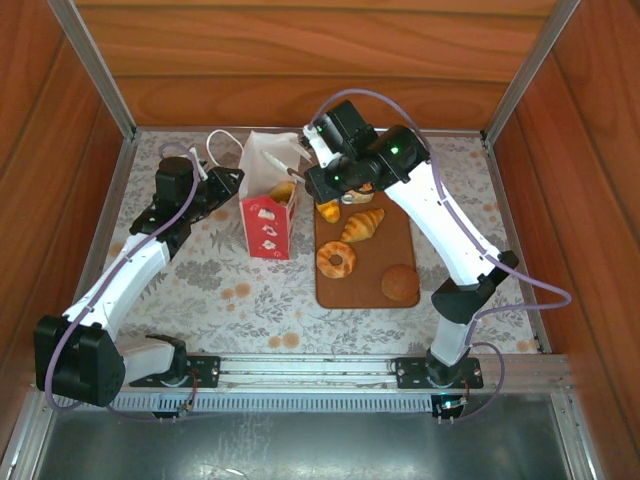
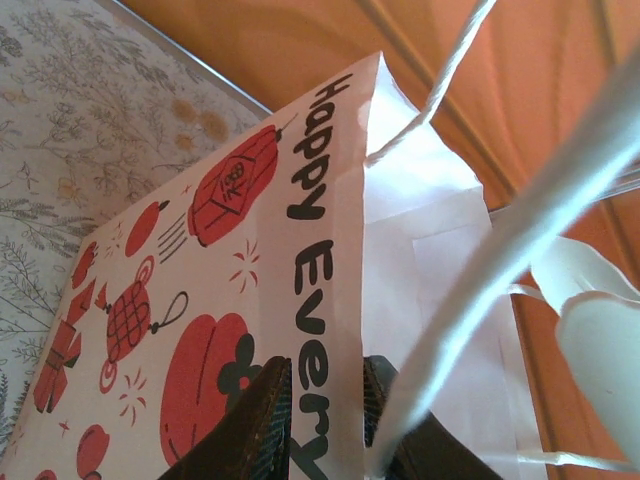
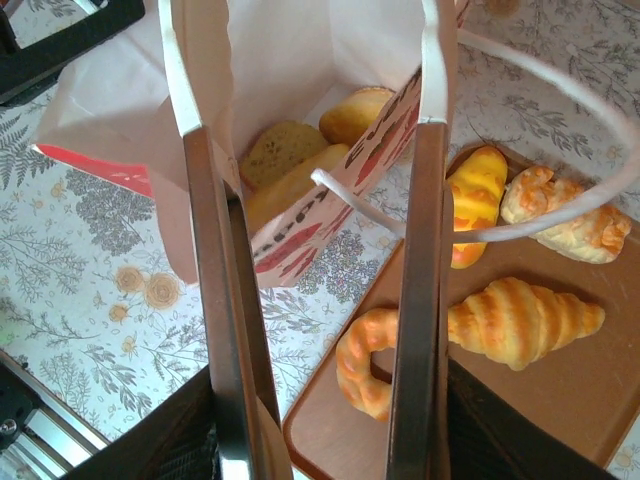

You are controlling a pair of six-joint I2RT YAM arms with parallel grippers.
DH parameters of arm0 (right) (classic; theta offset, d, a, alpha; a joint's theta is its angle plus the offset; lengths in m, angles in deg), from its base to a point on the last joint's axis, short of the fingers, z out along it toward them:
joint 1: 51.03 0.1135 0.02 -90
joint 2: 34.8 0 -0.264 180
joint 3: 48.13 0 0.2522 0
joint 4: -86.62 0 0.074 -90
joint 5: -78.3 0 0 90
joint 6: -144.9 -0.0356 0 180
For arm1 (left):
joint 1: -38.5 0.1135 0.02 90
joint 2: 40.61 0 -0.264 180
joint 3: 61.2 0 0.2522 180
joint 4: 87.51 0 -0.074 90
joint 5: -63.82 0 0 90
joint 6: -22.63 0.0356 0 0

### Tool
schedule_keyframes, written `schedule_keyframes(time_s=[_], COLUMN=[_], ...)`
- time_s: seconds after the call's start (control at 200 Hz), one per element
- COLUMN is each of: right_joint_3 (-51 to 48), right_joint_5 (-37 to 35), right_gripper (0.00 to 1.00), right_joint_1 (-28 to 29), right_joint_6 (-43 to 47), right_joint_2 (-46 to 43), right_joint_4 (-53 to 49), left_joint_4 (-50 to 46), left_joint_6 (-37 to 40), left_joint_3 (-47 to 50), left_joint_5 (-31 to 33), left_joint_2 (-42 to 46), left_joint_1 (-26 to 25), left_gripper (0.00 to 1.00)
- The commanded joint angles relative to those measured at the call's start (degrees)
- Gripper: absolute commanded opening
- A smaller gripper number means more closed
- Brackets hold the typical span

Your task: Place the fake bread into the paper bag

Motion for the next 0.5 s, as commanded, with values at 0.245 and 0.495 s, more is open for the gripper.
schedule_keyframes(time_s=[0.245, 0.495], right_joint_3=[5.6, 6.2], right_joint_5=[2.8, 3.4], right_gripper=[0.50, 0.49], right_joint_1=[-0.7, -3.6], right_joint_6=[-2.0, -3.9], right_joint_2=[-1.9, -7.0], right_joint_4=[0.7, 1.4], left_joint_4=[0.6, 0.6], left_joint_6=[1.1, 2.3], left_joint_3=[-1.4, -0.9], left_joint_5=[0.6, 1.2], left_joint_2=[0.5, 1.6], left_joint_1=[-0.3, -0.3], left_gripper=[0.26, 0.40])
